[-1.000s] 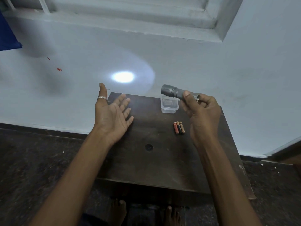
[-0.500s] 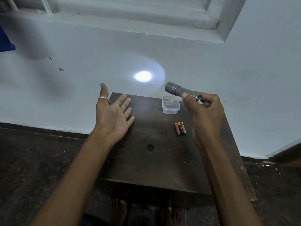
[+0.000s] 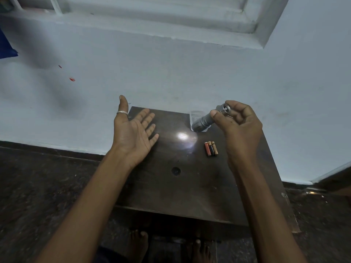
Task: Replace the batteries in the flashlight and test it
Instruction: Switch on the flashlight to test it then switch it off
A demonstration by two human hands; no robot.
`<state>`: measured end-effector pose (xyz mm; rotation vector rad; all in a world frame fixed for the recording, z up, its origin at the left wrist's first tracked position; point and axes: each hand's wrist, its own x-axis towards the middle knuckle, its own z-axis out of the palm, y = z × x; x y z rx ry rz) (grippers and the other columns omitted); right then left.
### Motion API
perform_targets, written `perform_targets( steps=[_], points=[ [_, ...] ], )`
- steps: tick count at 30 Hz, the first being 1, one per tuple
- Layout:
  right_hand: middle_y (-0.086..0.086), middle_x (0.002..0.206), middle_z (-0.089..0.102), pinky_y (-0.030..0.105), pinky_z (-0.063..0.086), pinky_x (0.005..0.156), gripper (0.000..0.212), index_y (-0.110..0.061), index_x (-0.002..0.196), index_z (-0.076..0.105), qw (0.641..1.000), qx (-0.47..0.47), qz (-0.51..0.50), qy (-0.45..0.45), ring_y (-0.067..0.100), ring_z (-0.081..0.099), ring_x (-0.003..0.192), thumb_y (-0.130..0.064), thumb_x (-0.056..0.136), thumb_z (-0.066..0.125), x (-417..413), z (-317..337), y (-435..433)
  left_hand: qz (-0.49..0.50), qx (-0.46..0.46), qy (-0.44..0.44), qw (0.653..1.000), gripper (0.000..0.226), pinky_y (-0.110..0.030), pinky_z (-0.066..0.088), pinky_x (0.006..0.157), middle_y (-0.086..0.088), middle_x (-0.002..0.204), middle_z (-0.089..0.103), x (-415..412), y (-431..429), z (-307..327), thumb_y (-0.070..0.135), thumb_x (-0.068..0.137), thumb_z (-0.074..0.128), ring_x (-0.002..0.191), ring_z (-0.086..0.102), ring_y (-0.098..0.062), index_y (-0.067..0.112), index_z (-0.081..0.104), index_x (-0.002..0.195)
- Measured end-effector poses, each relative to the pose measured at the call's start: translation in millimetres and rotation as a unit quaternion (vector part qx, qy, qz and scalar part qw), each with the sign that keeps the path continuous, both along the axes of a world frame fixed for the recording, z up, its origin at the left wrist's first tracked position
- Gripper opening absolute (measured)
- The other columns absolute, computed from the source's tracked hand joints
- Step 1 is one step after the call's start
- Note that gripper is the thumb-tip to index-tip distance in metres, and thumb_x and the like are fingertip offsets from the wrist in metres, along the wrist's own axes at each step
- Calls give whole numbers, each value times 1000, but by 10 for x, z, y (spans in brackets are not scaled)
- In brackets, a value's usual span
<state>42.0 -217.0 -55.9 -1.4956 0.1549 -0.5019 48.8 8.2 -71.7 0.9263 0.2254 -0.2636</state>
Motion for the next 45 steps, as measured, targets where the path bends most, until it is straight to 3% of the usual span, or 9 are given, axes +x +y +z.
perform_targets(
  steps=[8, 10, 14, 17, 21, 35, 45],
  points=[
    [0, 90, 76, 11, 52, 70, 42, -11, 116, 65, 1000, 11, 12, 1, 2, 72, 77, -10, 78, 84, -3, 2, 8, -5, 0, 3, 1000, 98, -48, 15, 121, 1, 158, 35, 3, -10, 1, 86, 78, 34, 150, 19, -22, 21, 35, 151],
    [-7, 80, 73, 13, 53, 71, 40, -13, 116, 64, 1000, 20, 10, 5, 1, 71, 75, -13, 81, 82, 2, -8, 8, -7, 2, 4, 1000, 98, -48, 15, 121, 1, 158, 36, 6, -11, 1, 86, 78, 35, 150, 20, -21, 22, 36, 151],
    [-2, 74, 71, 24, 60, 74, 36, -9, 116, 60, 998, 62, -6, 13, 5, 71, 73, -12, 85, 79, 12, -20, -2, -10, -1, 8, 1000, 97, -49, 15, 121, 0, 158, 37, 14, -15, 7, 87, 77, 36, 150, 20, -22, 22, 39, 150],
    [-2, 74, 71, 27, 60, 73, 39, -3, 119, 58, 993, 115, -10, 25, 7, 70, 72, -14, 87, 77, 30, -31, -19, -11, -7, 5, 1000, 96, -50, 15, 121, -1, 157, 38, 16, -10, 1, 86, 77, 37, 150, 20, -23, 22, 43, 148],
    [6, 89, 70, 25, 59, 71, 47, 3, 124, 55, 987, 157, 0, 37, 12, 73, 81, -19, 88, 77, 29, -42, -17, -12, -9, 7, 1000, 93, -49, 16, 120, 0, 154, 43, 19, -14, -8, 86, 75, 39, 150, 21, -23, 23, 49, 143],
    [8, 85, 73, 26, 59, 68, 45, 10, 117, 59, 985, 170, -6, 28, 15, 75, 75, -20, 88, 77, 22, -13, 15, -40, -26, -8, 999, 95, -51, 14, 120, 1, 151, 47, 13, -7, -12, 89, 75, 33, 148, 24, -21, 24, 50, 143],
    [-5, 71, 71, 28, 60, 69, 36, 8, 107, 65, 990, 141, -22, 18, 9, 71, 71, -19, 87, 78, 30, -26, 32, -42, -55, -11, 998, 95, -53, 14, 120, 0, 149, 50, 13, 40, -30, 88, 73, 37, 147, 27, -23, 24, 53, 141]
  ],
)
